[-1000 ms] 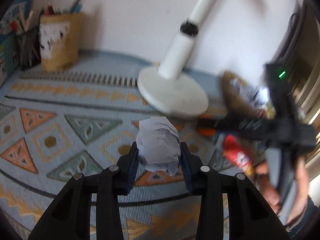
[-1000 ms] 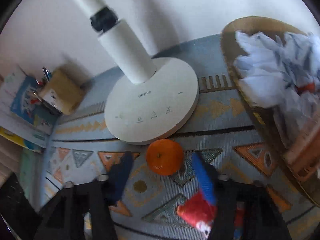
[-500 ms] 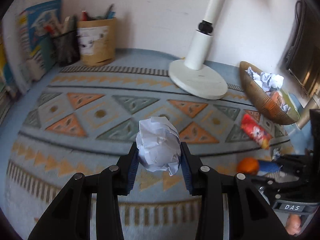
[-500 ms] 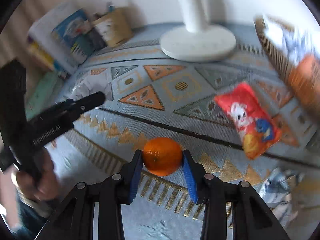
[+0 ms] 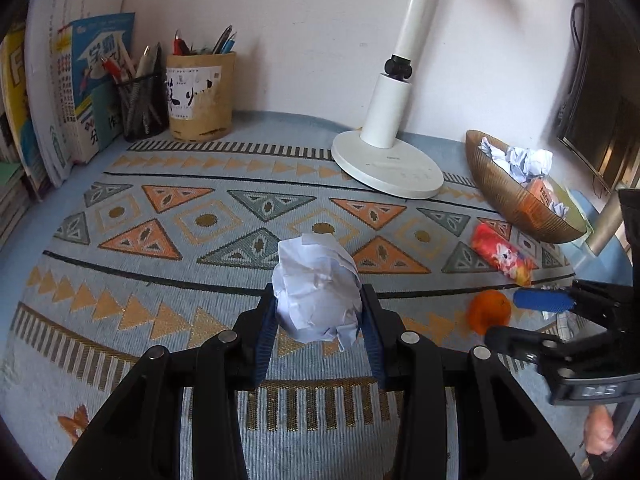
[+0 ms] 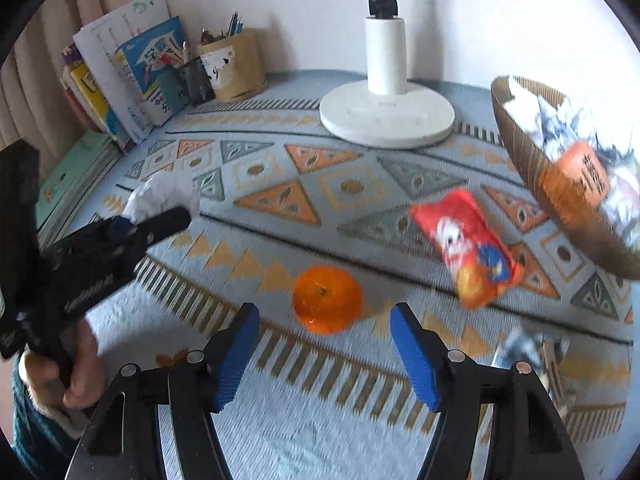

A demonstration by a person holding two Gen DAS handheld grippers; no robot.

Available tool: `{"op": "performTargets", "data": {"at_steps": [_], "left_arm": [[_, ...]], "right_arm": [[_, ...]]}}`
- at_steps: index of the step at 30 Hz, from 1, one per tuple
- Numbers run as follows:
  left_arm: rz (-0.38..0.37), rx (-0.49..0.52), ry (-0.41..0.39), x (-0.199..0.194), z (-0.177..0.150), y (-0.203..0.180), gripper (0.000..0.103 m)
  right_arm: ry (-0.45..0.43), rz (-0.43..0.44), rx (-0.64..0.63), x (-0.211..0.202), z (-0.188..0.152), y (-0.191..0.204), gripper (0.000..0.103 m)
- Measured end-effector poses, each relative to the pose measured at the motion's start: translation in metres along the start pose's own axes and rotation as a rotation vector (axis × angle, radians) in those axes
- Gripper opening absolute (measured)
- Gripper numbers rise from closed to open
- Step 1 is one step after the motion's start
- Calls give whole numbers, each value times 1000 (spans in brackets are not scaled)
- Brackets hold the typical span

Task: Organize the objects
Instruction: 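Carry paper ball and orange over the amber bowl and open both grippers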

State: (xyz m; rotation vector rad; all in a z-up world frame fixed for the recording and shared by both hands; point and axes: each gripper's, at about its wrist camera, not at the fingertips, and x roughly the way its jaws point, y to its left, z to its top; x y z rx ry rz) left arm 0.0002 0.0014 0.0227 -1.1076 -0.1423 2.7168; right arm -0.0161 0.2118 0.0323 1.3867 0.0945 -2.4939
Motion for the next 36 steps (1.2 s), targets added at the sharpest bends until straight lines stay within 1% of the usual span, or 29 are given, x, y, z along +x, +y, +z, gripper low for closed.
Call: {"op": "performTargets", "data": {"at_steps": [2, 3, 4, 5, 6, 8, 10, 12, 13, 16, 18, 20, 22, 23, 25, 26, 29, 31, 32, 33, 34, 35, 36], "left_arm": [[-10, -10, -1, -1, 0, 2, 36], [-12, -14, -2, -1, 0, 3, 36], [-14, -17, -2, -1, 0, 4, 36], [-18, -16, -1, -1, 0, 4, 36], [-19, -12, -1, 0, 0, 3, 36], [-22, 10, 2, -1, -1, -1, 36], [-18, 32, 17, 1, -1, -6, 36], [-39, 50, 39, 2, 1, -14, 36], [-61, 58, 44, 1, 4, -21, 36], [-100, 141, 16, -6, 29, -58, 36], [-159, 184, -3, -5, 53, -90, 36], [-230, 204, -13, 5, 80, -123, 36], [-277, 211, -16, 19, 102, -150, 36], [-289, 225, -28, 31, 114, -167, 36], [-307, 231, -20, 49, 127, -187, 36], [-318, 238, -9, 64, 134, -199, 36], [-315, 268, 4, 88, 139, -220, 36], [-314, 286, 7, 97, 140, -229, 36], [-318, 291, 7, 102, 142, -233, 39], [-324, 292, 7, 103, 142, -235, 52], [-331, 290, 10, 105, 144, -236, 62], [-319, 283, 16, 106, 146, -235, 86], [-309, 277, 7, 105, 146, -233, 90]], "right_arm": [[4, -3, -10, 5, 0, 2, 66], [1, -6, -10, 7, 0, 2, 59], [4, -11, -11, 9, 0, 3, 46], [8, -15, -17, 11, -1, 4, 40], [4, -17, -20, 10, -2, 4, 38], [-9, -16, -8, 6, -5, 1, 37], [-26, 9, 20, -4, -9, -7, 37], [-55, 34, 56, -23, -12, -23, 37], [-74, 30, 71, -34, -12, -34, 37], [-137, -12, 131, -67, -8, -74, 37], [-198, -61, 203, -92, -1, -112, 37], [-252, -119, 283, -110, 8, -150, 37], [-294, -159, 384, -124, 21, -189, 37], [-308, -163, 421, -128, 28, -203, 37], [-341, -163, 479, -132, 47, -230, 37], [-350, -169, 487, -131, 60, -239, 37], [-362, -200, 490, -125, 88, -248, 37], [-365, -185, 489, -118, 103, -252, 37], [-366, -184, 492, -113, 112, -255, 37], [-367, -184, 491, -110, 118, -258, 38], [-360, -182, 487, -106, 125, -261, 46], [-355, -185, 483, -103, 128, -265, 50], [-361, -191, 480, -103, 130, -267, 52]]}}
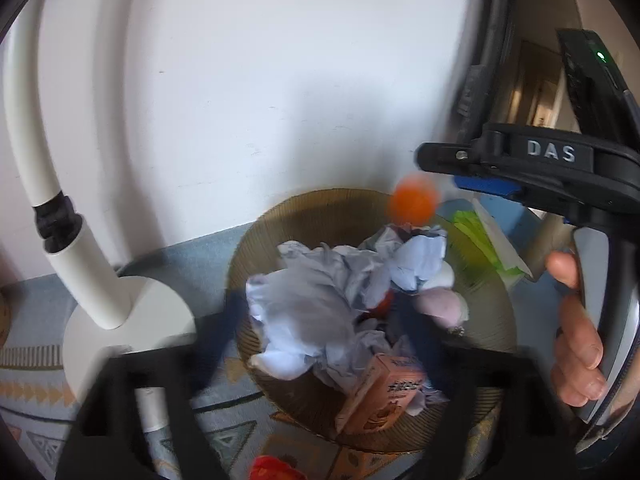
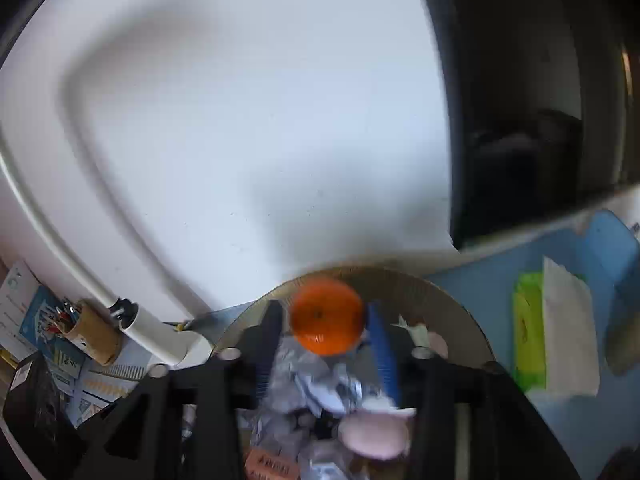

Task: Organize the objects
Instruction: 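Carry paper ball and orange over the amber bowl and open both grippers, then lower right gripper onto the checkered bow clip and grasp it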

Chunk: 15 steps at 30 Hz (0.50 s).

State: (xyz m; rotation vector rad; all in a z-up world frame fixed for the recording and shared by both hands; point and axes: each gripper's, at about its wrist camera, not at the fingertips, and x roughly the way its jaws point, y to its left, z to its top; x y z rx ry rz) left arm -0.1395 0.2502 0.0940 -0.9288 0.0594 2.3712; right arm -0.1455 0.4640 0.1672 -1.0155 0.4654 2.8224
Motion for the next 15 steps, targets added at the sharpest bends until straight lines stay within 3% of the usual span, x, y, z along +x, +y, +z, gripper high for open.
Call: {"op": "performTargets", "data": {"at_steps": [7, 11, 15], "left_arm": [[15, -94, -68, -70, -24, 38, 90], [79, -140, -62, -116, -65, 61, 90], [153, -182, -6, -139, -115, 80, 92]], "right_arm": [[-25, 31, -11, -60, -32, -7, 53], [4, 27, -55, -94, -64, 2, 54], [48, 56, -91, -120, -121, 12, 70]]}}
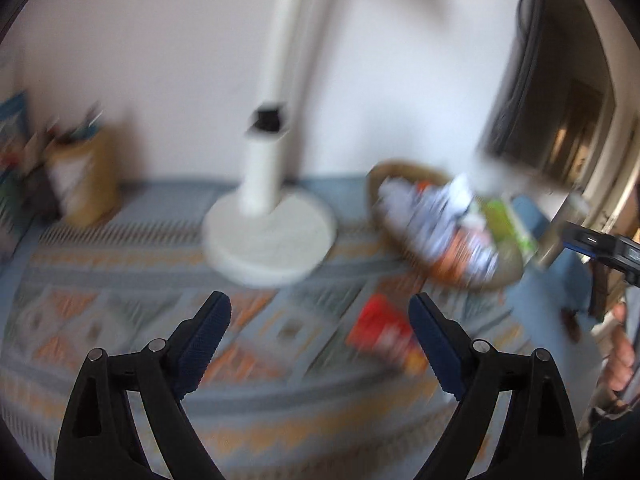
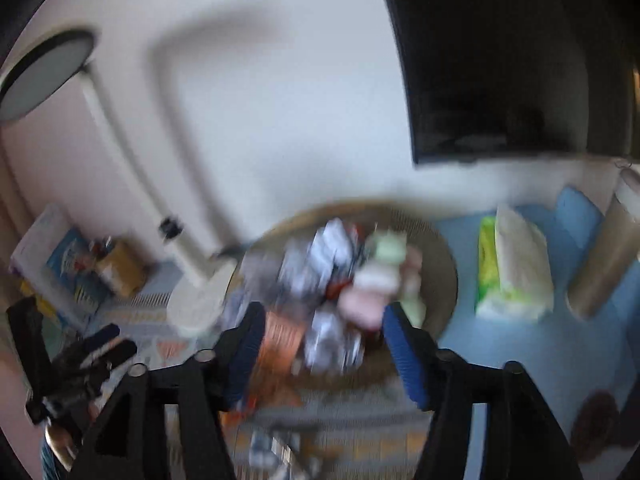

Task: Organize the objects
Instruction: 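Lower right gripper onto the checkered bow clip and grasp it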

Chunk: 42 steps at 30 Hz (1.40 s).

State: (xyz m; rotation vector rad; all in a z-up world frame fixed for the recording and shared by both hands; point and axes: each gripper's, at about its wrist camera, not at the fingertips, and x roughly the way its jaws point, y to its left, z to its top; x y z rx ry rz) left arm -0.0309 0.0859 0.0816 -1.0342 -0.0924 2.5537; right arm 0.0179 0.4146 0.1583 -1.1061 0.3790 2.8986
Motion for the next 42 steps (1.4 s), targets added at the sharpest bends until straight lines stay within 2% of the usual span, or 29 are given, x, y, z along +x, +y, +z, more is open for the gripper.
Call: {"op": "performTargets", "data": {"at_steps": [1, 3, 5, 7, 10, 13, 17, 22, 24, 26, 30, 34, 37, 38, 39, 40, 41, 42], "left_arm": [[25, -25, 11, -3, -15, 9, 92], [59, -94, 22, -4, -44, 26, 92], [126, -129, 30, 1, -65, 36, 92], [173, -123, 35, 3, -71, 36, 92], [158, -115, -21, -3, -72, 35, 92], [160, -141, 33, 6, -72, 41, 92], [160, -147, 21, 4, -73, 42, 92], [181, -116, 37, 4, -75, 33, 92], [98, -120, 77, 9, -73, 27, 92], [-37, -178, 124, 19, -67, 15, 92], [-94, -171, 210, 57, -42, -25, 92], [-49, -143, 257, 103, -27, -63, 91], [37, -96, 232, 117, -22, -80, 91], [68, -48, 225, 120, -21, -87, 91], [75, -15, 226, 121, -22, -90, 88], [82, 24, 223, 121, -24, -93, 86], [63, 72, 221, 119, -25, -94, 77], [19, 112, 225, 114, -26, -94, 68]], "right_arm": [[13, 4, 0, -2, -17, 1, 81], [29, -9, 5, 2, -55, -1, 91], [54, -8, 15, 15, -83, -5, 91], [60, 0, 12, 30, -104, -5, 91], [47, -34, -22, 38, -122, -4, 91], [-1, -46, -52, 31, -122, 1, 93], [25, -60, -71, 36, -123, 4, 95], [29, -33, -91, 36, -123, 7, 95], [34, -18, -98, 37, -123, 8, 95], [45, 9, -109, 38, -123, 10, 95], [104, 34, -139, 48, -125, 15, 95], [135, -4, -189, 54, -128, 25, 95], [148, -46, -233, 59, -130, 33, 95], [165, -52, -249, 62, -132, 36, 94], [179, -56, -257, 65, -132, 37, 87], [202, -60, -267, 69, -134, 39, 74], [220, -57, -271, 72, -135, 39, 66], [218, -60, -274, 72, -135, 40, 62]]}}
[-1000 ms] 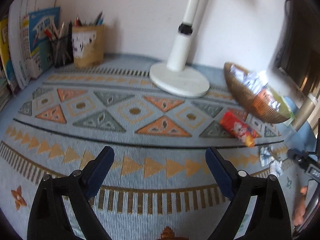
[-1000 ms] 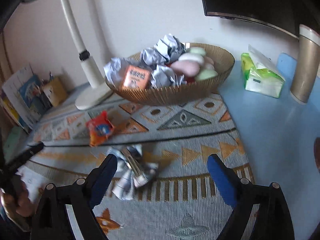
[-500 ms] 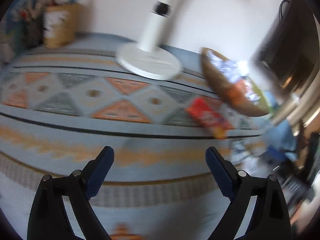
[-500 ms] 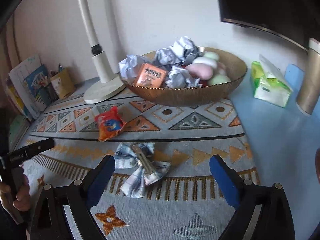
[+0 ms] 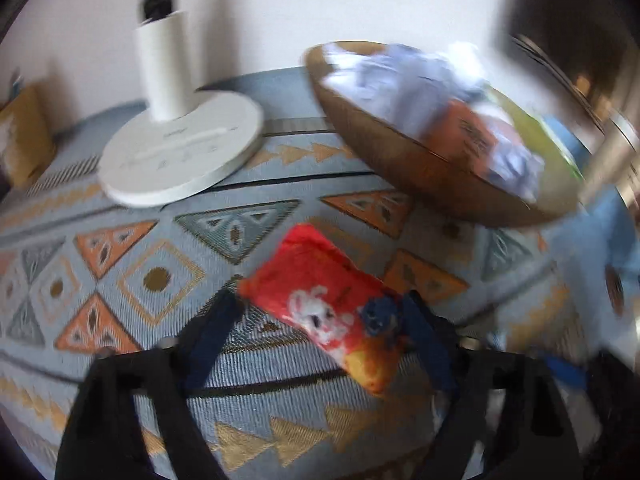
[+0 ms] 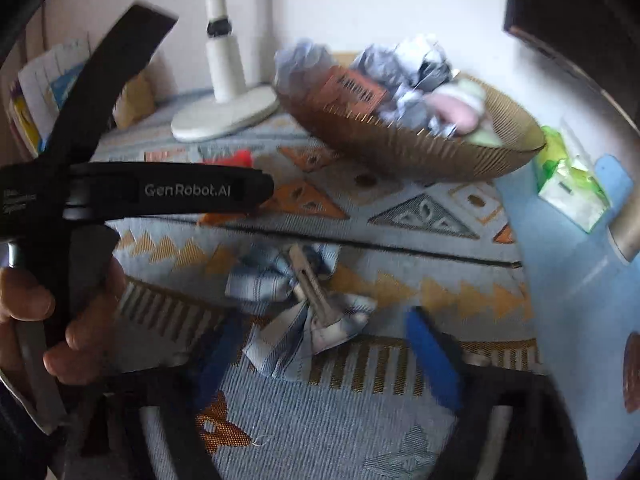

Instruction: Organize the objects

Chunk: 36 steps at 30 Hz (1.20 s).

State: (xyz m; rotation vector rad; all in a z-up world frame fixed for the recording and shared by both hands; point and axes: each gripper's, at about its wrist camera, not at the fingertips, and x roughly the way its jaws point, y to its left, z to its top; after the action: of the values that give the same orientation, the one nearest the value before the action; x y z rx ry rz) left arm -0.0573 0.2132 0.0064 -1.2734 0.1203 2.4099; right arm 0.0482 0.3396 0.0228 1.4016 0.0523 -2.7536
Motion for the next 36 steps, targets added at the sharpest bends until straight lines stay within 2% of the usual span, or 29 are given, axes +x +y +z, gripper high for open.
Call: {"op": "performTargets", "data": {"at_steps": [1, 2, 4, 7, 10, 11, 13, 14, 15, 16, 19, 20, 22, 24, 25, 27, 29, 31, 33, 36], "left_arm": [[-25, 27, 7, -3, -1, 1, 64], [-67, 87, 20, -8, -4, 3, 60], [-78, 197, 12, -22, -10, 8, 60], [-86, 295, 45, -38, -20, 25, 59], [-100, 247, 67, -45, -28, 46, 60], [-140, 202, 67, -48, -28, 49, 60], [-188, 156, 51, -48, -30, 47, 67], [-190, 139, 32, -47, -26, 39, 74], [-169, 124, 23, -45, -24, 32, 81], [-152, 108, 25, -40, -23, 28, 82], [-114, 60, 52, -16, -10, 13, 82], [-67, 53, 71, -6, -7, 8, 80], [-7, 79, 47, 1, -4, 0, 67], [10, 102, 31, 0, -3, -3, 36], [-13, 104, 29, -2, -3, -3, 33], [-13, 104, 24, -5, -6, 1, 31], [-24, 92, 23, -11, -13, 9, 31], [-35, 70, 22, -17, -17, 18, 30], [-48, 49, 13, -26, -23, 27, 30], [-84, 30, -8, -40, -29, 34, 30]], "right_arm": [[-7, 6, 2, -1, 0, 0, 52], [-11, 6, 3, -2, -1, -1, 50], [-22, 4, 25, -4, -1, -4, 41], [-45, -38, 85, -8, -1, -13, 40], [-23, -35, 129, -4, 3, -21, 40], [-13, -23, 128, -3, 3, -21, 40], [-20, -9, 124, -7, 4, -20, 40], [-16, 7, 122, -8, 3, -20, 41], [-5, 37, 122, -8, 3, -21, 46], [5, 75, 127, -10, 2, -23, 55], [14, 161, 163, -18, -4, -31, 68], [25, 177, 160, -19, -5, -32, 68], [47, 169, 126, -20, -4, -32, 68], [54, 126, 79, -18, 4, -26, 68], [58, 113, 63, -15, 8, -23, 68], [66, 110, 42, -4, 14, -17, 68], [60, 81, 36, 2, 15, -12, 58], [32, 53, 7, 0, 13, -6, 29], [21, 96, 36, -4, 10, -6, 21], [1, 127, 95, -19, -1, -16, 19]]}}
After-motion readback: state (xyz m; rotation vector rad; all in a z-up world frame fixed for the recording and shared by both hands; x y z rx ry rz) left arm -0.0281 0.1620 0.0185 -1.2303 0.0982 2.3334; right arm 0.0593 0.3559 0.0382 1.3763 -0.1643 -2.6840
